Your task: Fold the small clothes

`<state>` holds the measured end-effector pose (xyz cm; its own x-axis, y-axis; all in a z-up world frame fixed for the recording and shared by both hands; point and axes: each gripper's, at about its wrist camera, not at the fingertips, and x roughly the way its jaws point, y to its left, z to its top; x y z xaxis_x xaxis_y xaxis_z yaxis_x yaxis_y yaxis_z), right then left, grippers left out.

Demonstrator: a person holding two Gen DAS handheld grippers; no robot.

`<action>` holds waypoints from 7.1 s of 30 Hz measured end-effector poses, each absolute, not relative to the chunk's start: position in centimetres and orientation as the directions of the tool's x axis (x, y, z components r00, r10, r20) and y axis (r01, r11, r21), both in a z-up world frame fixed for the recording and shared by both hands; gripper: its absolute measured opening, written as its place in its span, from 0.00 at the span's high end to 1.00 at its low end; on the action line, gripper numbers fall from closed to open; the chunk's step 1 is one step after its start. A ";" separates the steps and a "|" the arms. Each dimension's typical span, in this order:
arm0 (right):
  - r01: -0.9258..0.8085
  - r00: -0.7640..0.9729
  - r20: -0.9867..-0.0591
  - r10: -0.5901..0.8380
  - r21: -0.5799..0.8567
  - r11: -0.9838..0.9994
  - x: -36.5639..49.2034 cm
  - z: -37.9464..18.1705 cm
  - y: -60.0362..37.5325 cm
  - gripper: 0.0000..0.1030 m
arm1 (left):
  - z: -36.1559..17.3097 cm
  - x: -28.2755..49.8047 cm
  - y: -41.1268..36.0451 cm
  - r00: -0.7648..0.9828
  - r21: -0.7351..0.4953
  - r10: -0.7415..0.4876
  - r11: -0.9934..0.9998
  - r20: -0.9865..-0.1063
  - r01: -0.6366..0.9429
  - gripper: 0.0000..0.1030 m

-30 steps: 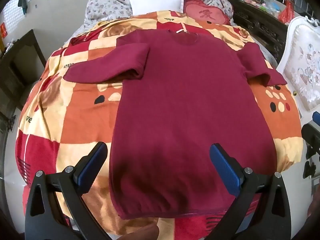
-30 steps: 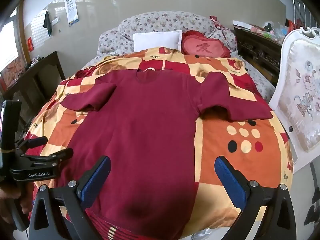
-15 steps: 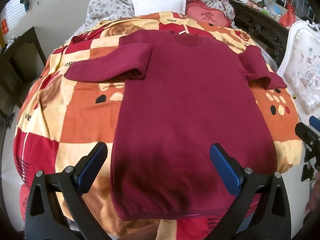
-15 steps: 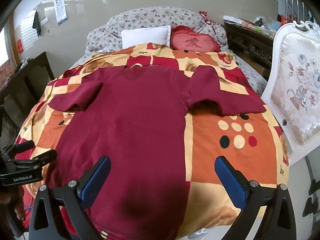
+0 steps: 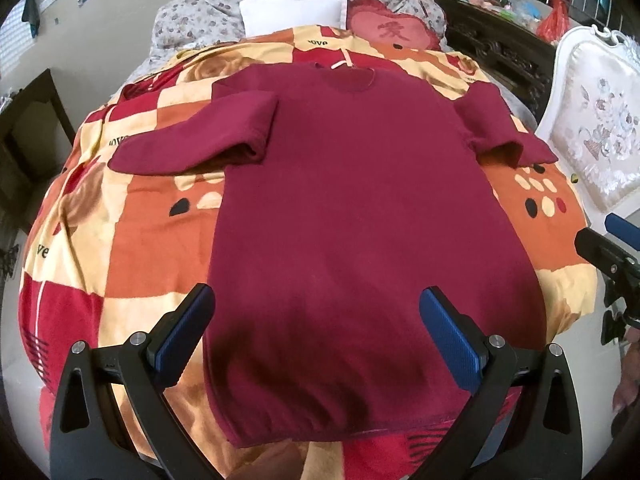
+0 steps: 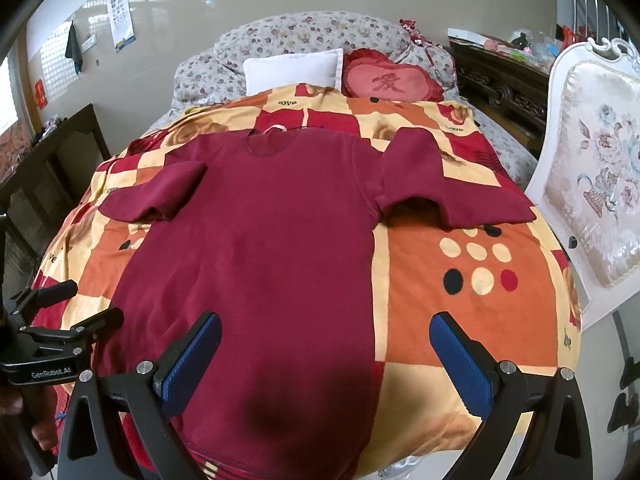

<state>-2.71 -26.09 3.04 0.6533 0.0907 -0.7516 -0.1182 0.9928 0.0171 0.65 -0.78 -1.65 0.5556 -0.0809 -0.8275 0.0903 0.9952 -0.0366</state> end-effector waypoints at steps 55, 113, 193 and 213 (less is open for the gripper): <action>-0.129 0.648 -0.757 0.088 0.006 0.992 -2.6 3.7 -25.1 0.00 | -2.1 0.4 -1.1 0.542 -0.031 -0.081 0.994 -0.836 0.102 0.00; -0.152 0.650 -0.751 0.117 0.023 0.988 5.2 -0.2 -22.2 0.00 | -6.9 6.7 4.8 0.527 -0.032 -0.015 0.999 -0.850 -0.024 0.00; 0.016 0.649 -0.741 0.175 0.243 0.970 11.6 -9.5 -26.0 0.01 | -1.4 27.4 -2.0 0.631 -0.733 -0.642 0.659 -0.435 0.166 0.95; 0.041 0.663 -0.712 0.232 0.343 0.938 12.9 -8.8 -25.4 0.05 | -2.9 26.1 -6.0 0.299 -0.794 -0.811 0.570 -0.503 0.212 0.62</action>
